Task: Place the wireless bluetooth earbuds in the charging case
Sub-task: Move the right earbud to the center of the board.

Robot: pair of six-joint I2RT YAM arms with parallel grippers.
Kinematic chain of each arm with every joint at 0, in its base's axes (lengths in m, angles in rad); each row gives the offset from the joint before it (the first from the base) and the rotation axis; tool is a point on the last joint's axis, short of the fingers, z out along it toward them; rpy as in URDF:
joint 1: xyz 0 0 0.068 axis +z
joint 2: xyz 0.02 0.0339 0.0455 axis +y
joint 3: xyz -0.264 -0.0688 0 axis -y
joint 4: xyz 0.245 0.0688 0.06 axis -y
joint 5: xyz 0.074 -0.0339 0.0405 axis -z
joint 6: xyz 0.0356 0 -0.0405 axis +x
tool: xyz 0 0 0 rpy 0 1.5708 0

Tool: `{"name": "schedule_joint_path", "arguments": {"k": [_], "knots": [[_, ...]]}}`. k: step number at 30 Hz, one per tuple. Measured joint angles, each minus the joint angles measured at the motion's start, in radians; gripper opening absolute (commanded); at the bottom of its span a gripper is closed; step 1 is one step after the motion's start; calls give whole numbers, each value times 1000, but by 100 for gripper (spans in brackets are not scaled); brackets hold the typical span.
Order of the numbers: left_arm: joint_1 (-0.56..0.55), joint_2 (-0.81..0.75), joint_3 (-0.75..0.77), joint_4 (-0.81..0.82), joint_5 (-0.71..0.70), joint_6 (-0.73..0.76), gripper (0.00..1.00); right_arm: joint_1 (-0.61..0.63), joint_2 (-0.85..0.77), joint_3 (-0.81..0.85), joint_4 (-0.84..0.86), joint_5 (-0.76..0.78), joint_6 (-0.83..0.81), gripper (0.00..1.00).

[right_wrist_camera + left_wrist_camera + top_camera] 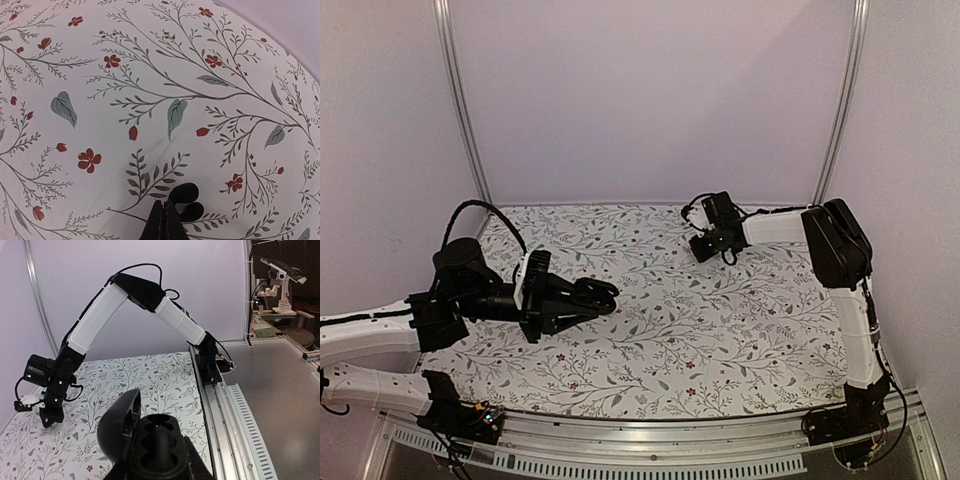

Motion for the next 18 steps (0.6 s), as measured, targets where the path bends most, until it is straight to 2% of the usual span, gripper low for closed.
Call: {"name": "schedule_joint_path", "arguments": {"k": [12, 18], "knots": [[0, 0, 0, -2, -10, 0, 0, -5, 1, -3, -2, 24, -16, 0], [0, -1, 0, -3, -11, 0, 0, -5, -51, -21, -3, -16, -15, 0]]}}
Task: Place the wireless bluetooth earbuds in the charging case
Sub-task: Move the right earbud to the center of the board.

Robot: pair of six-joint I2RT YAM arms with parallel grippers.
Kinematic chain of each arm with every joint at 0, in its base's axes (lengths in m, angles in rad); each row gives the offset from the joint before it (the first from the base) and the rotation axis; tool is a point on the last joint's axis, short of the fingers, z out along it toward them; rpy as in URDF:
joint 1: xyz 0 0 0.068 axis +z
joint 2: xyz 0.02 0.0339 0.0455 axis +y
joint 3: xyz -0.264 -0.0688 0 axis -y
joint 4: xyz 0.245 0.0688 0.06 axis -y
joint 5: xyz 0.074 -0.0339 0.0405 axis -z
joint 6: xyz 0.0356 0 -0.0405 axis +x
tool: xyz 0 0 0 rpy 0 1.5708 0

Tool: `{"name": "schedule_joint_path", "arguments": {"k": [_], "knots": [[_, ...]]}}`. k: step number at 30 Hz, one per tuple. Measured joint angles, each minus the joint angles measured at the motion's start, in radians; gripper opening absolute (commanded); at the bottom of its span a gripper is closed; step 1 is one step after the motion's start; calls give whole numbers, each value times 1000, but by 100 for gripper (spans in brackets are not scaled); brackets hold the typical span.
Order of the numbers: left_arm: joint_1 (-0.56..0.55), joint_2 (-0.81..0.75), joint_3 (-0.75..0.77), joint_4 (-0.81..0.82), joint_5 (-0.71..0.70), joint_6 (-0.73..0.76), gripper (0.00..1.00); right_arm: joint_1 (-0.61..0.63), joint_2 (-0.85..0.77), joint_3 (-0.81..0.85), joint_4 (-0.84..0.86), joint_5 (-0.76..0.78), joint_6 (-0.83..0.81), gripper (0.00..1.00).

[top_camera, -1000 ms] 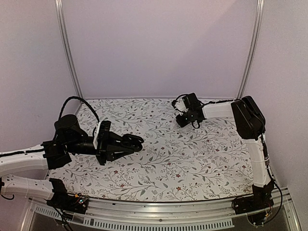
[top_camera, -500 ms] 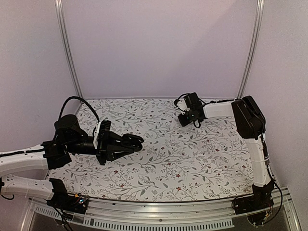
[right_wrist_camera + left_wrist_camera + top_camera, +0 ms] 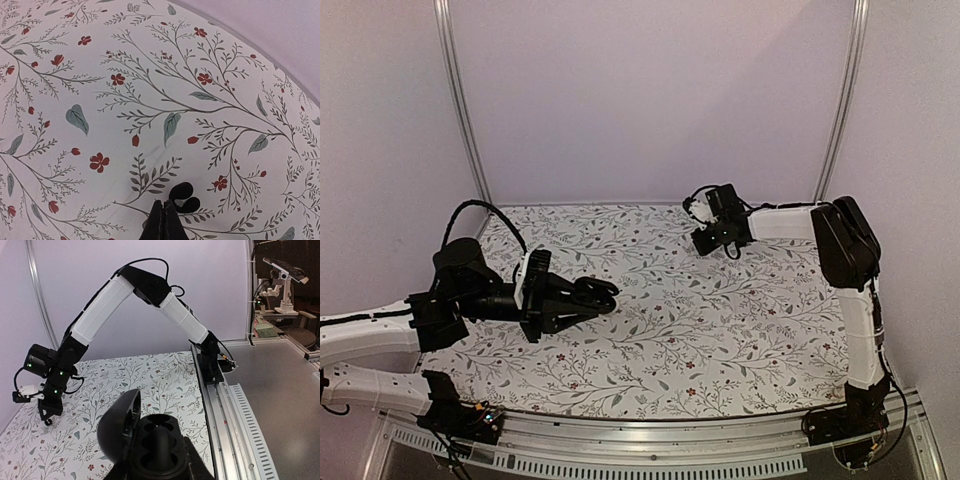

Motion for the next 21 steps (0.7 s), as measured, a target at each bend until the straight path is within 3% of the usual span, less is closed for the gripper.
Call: {"name": "schedule_joint_path", "arguments": {"k": [3, 9, 21], "knots": [[0, -2, 0, -2, 0, 0, 0, -2, -33, 0, 4, -27, 1, 0], [0, -7, 0, -3, 0, 3, 0, -16, -53, 12, -5, -56, 2, 25], [0, -7, 0, -4, 0, 7, 0, -34, 10, 54, -58, -87, -31, 38]]}}
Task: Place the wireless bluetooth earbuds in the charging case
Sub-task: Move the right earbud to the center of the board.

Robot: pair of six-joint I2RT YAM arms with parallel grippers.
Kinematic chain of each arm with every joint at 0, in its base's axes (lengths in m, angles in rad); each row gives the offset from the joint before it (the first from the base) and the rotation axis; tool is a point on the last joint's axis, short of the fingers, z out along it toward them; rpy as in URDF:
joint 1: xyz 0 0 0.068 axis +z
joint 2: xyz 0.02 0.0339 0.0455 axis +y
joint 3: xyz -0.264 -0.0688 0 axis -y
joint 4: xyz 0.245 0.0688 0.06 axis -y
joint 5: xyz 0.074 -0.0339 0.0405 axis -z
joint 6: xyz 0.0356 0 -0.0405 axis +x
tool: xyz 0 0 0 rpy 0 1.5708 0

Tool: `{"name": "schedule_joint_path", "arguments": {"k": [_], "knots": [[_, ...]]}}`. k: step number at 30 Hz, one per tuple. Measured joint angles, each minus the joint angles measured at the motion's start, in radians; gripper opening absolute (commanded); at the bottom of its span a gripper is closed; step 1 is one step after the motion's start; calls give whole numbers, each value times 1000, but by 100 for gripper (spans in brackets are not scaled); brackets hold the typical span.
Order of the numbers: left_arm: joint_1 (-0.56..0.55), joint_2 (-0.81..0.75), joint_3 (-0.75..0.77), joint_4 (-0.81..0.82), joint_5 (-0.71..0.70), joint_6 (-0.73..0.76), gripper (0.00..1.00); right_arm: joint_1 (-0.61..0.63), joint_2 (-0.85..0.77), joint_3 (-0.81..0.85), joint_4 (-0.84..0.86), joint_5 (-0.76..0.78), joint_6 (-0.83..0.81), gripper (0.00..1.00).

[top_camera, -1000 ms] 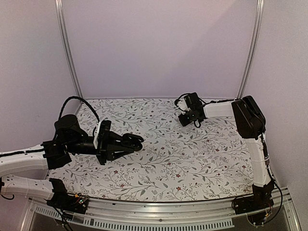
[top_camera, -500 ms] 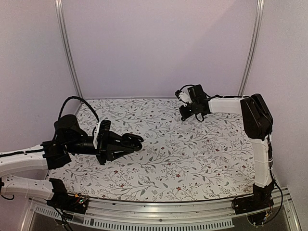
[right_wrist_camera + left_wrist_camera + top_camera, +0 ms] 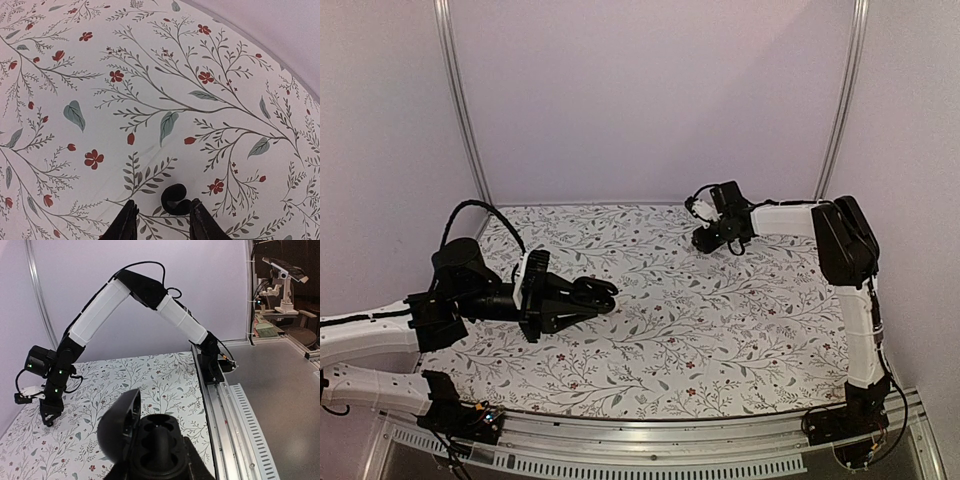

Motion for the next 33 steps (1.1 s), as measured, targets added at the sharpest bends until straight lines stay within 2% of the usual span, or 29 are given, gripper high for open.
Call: {"name": "schedule_joint_path", "arguments": {"k": [9, 15, 27, 33], "knots": [[0, 0, 0, 0, 0, 1, 0, -26, 69, 39, -5, -7, -5, 43], [0, 0, 0, 0, 0, 3, 0, -37, 103, 120, -13, -16, -19, 40], [0, 0, 0, 0, 0, 5, 0, -37, 141, 162, -73, -67, -23, 36], [0, 0, 0, 0, 0, 7, 0, -38, 153, 176, -113, -86, -19, 28]]}}
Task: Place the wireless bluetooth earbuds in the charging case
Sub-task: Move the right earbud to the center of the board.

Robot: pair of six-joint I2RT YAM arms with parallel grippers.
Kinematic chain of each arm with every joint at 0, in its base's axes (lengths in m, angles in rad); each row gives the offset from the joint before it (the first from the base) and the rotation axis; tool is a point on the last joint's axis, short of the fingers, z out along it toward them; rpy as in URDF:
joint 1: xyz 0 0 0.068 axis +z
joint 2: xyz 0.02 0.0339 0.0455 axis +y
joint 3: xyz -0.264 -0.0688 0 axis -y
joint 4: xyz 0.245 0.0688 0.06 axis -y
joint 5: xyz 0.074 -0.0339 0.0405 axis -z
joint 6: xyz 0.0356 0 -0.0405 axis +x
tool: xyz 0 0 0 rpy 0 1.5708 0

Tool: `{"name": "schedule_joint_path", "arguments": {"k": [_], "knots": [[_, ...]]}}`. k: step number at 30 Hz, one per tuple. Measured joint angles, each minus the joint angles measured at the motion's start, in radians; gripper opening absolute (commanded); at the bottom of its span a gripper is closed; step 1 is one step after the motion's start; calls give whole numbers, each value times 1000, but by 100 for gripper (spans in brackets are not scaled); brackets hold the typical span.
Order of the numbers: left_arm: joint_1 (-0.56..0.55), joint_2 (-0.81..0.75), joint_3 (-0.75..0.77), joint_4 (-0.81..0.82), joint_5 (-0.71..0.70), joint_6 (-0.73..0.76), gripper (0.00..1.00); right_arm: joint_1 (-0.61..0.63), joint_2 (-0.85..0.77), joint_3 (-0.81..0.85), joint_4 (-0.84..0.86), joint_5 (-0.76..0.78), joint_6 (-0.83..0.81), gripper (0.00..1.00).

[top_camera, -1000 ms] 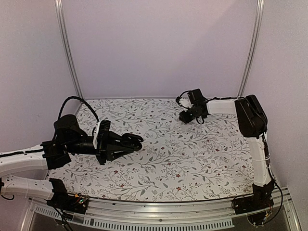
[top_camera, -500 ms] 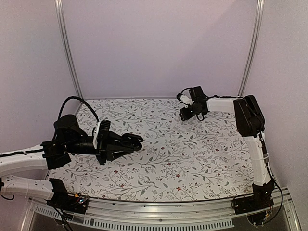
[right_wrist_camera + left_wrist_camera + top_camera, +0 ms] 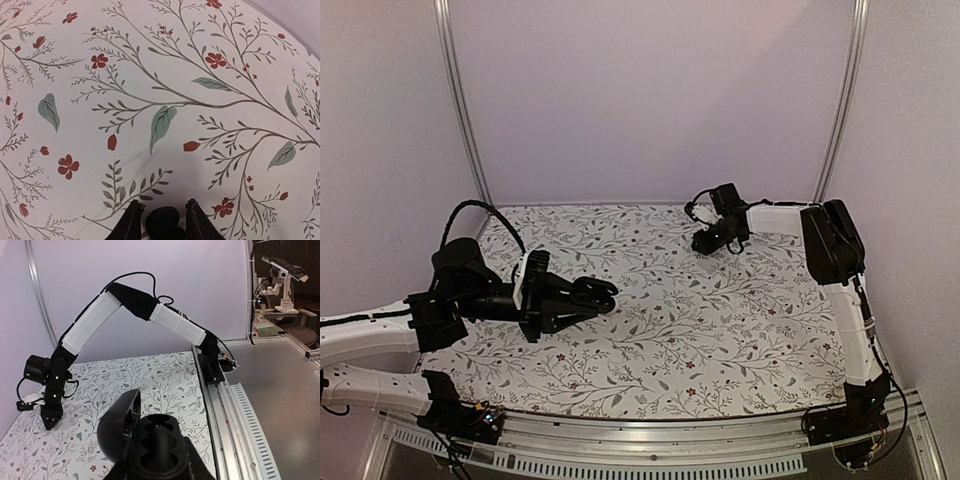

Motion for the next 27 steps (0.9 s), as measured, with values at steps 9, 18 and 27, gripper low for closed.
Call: {"name": "schedule_joint_path", "arguments": {"k": [9, 18, 27], "knots": [[0, 0, 0, 0, 0, 2, 0, -6, -15, -25, 2, -47, 13, 15], [0, -1, 0, 0, 0, 3, 0, -4, -119, -196, 24, -113, 44, 17], [0, -1, 0, 0, 0, 4, 0, 32, -265, -435, 60, -213, 114, 18]]}}
